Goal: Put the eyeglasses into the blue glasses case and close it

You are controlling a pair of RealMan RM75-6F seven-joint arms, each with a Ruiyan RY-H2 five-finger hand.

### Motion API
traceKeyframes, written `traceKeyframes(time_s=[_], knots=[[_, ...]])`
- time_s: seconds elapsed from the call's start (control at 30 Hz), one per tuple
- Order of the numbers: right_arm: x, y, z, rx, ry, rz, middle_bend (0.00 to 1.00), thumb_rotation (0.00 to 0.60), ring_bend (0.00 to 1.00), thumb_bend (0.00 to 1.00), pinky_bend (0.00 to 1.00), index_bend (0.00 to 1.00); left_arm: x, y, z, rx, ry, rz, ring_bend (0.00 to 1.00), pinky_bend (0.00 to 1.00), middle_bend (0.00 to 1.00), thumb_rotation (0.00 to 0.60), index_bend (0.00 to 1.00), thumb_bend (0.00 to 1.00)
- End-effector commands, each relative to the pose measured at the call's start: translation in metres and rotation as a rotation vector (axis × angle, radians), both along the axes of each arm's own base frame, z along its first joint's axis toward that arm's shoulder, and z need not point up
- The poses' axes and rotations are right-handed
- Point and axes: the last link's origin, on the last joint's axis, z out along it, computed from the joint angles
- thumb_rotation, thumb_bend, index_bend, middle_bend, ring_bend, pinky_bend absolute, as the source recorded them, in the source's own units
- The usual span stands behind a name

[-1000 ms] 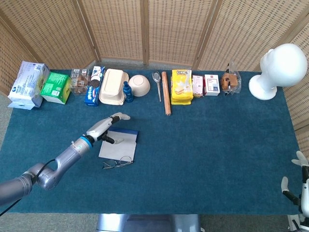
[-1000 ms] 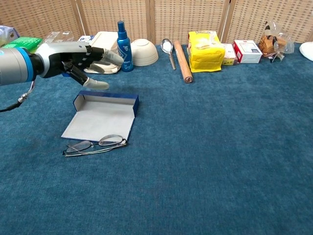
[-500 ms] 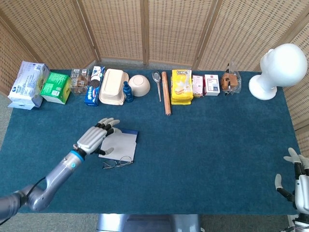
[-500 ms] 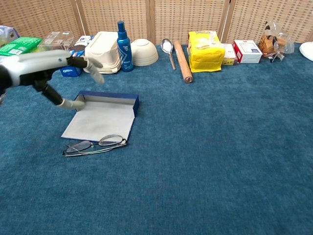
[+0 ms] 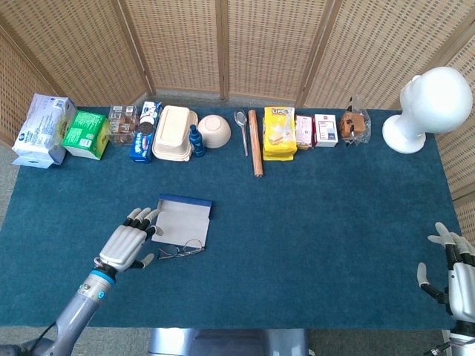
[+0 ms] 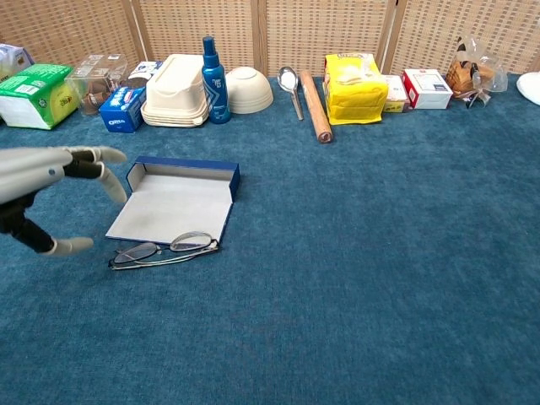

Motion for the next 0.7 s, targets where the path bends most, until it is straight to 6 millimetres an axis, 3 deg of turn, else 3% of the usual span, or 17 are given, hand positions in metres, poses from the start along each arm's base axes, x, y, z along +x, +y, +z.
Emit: traceKeyframes(time_s=[0.03, 0.23, 0.7], knots=[[-0.001, 0.0, 0.002, -0.001, 0.0, 0.0, 0.27, 0.6, 0.12, 0.48, 0.12, 0.07, -0.001, -0.008, -0.009, -0.007, 0.003, 0.035, 0.0, 0.0, 0.04, 0.6, 0.28, 0.28], [-0.006, 0.003, 0.006, -0.006, -0.005, -0.006, 0.27, 0.6, 0.12, 0.48, 0.12, 0.07, 0.006, -0.012, -0.024, -0.014, 0.019, 0.046, 0.0, 0.0, 0.03, 0.6, 0.27, 0.28], [-0.014, 0.011, 0.013, -0.023, 0.001, -0.036, 0.27, 0.6, 0.12, 0.48, 0.13, 0.07, 0.025, 0.004, -0.053, -0.023, -0.005, 0.041, 0.0, 0.0, 0.04, 0.6, 0.26, 0.28]])
